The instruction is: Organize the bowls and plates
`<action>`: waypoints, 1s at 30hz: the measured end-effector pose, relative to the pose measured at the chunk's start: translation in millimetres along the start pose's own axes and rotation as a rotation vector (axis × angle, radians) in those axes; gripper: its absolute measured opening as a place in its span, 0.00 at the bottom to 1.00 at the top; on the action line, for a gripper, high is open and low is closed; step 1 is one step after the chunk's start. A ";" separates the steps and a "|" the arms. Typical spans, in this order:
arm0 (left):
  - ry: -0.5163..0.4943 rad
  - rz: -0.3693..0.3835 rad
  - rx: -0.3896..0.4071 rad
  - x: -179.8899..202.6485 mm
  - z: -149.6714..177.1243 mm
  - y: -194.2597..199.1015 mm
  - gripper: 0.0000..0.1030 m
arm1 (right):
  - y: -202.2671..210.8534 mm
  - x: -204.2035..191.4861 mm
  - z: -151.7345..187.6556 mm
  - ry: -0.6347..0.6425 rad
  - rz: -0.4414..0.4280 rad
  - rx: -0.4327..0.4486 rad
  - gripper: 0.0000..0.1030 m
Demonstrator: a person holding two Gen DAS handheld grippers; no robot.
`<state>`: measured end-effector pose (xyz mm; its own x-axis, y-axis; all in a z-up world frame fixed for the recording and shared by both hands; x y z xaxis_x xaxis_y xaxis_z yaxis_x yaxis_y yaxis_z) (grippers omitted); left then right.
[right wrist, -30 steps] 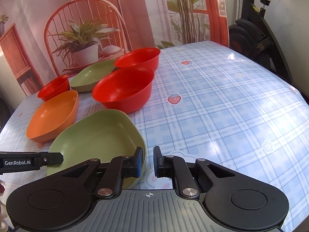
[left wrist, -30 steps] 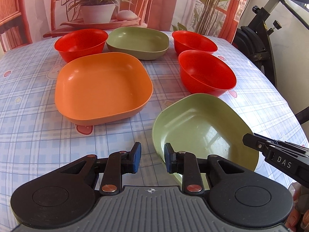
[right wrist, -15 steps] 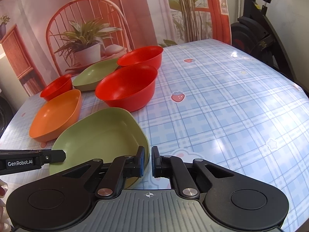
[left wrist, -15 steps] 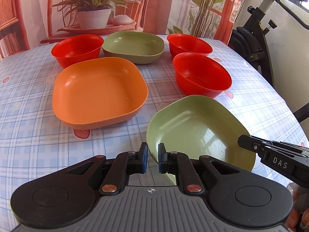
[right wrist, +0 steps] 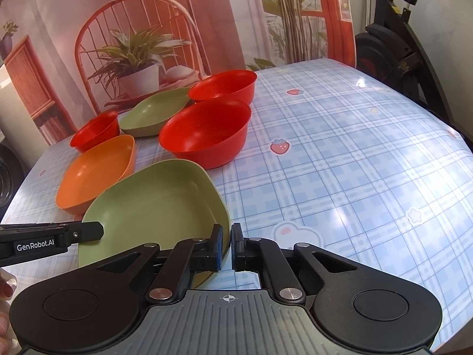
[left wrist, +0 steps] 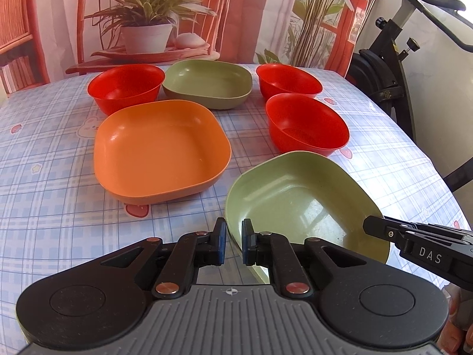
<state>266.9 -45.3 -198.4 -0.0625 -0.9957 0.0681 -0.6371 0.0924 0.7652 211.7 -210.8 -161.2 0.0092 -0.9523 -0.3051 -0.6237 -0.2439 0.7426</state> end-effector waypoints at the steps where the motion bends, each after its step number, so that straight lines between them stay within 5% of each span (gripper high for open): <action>1: 0.003 0.002 0.003 -1.8 -1.1 2.0 0.11 | 1.2 -1.6 -0.7 -0.005 -0.005 -0.005 0.05; 15: 0.072 -0.015 0.076 -54.2 -40.7 41.2 0.11 | 6.2 -57.3 -31.5 0.002 -0.093 -0.004 0.06; 30: 0.013 -0.117 0.293 -89.5 -141.2 105.5 0.11 | 27.8 -150.8 -139.4 0.143 -0.181 0.195 0.07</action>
<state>313.8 53.0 -33.4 0.0322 -0.9995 0.0000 -0.8337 -0.0269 0.5516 301.9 -99.6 -11.4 0.2354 -0.9162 -0.3244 -0.7399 -0.3853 0.5515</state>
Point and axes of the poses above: each gripper's, at about its wrist camera, not at the fingertips, and y roughly against the way its jaws point, x to its right, z to its underside, the point moved 2 cm from there along -y, roughly the way its jaws point, and after that the axes turned 4 degrees about -z, right-handed, at the moved point
